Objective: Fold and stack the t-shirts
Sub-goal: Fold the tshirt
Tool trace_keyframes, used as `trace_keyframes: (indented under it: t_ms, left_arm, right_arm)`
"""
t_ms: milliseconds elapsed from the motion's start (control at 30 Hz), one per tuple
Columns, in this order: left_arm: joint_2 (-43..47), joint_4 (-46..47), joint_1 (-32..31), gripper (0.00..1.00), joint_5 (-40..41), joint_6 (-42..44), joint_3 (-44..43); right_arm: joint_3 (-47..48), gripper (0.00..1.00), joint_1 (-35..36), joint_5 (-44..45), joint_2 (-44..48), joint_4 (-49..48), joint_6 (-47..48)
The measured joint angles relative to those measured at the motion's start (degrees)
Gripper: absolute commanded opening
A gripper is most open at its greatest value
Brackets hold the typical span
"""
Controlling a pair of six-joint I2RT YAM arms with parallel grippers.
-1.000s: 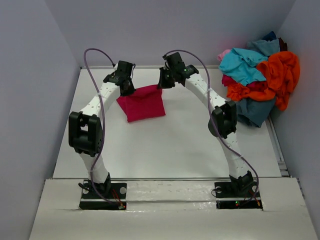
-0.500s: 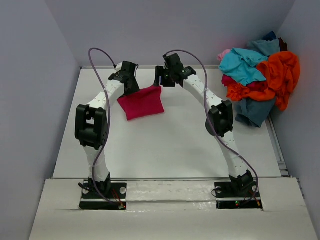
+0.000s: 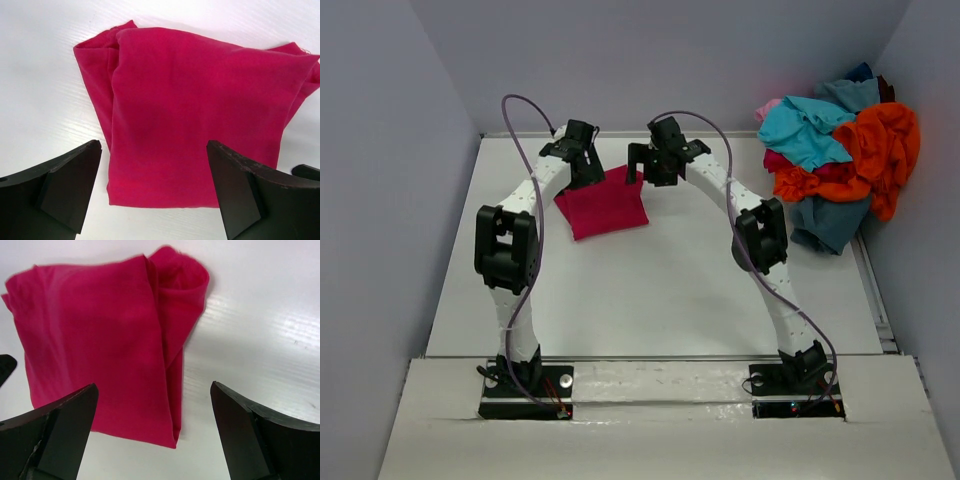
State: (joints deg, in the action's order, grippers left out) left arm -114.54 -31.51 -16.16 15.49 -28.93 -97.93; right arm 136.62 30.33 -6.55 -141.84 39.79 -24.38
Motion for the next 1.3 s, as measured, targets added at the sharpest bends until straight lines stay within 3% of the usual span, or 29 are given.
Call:
trace_keyframes:
  t_ms: [267,467,533,867,1033,1300]
  left_arm:
    - [1.79,-2.34,-1.25,0.99,-4.07,0.79,2.54]
    - [2.54,-2.62,-1.46,0.98,-9.03,0.81,6.29]
    - [2.47,-2.84,-1.46,0.98,-10.38,0.81,6.43]
    - [-5.68,-4.81,-1.46,0.98,-11.02,0.61,-1.68]
    - [-7.28,-6.21,-1.46,0.98,-10.21,0.22,-1.84]
    - [-11.3,-7.65,-1.36,0.98,-10.05,-0.76,-4.2]
  right_arm:
    - [-10.29,0.93,0.0,-6.34,3.06,1.31,-2.29]
    - [-11.52,0.71,0.0,-10.19,3.5,2.4,-3.32]
    - [-11.52,0.69,0.0,-11.13,3.5,2.84,-3.74]
    - [-11.96,0.57,0.0,-13.97,4.37,3.3,-4.59]
    - [-13.07,0.36,0.0,-15.58,4.57,2.75,-5.2]
    - [-10.88,0.35,0.0,-19.69,3.08,3.15,-5.92]
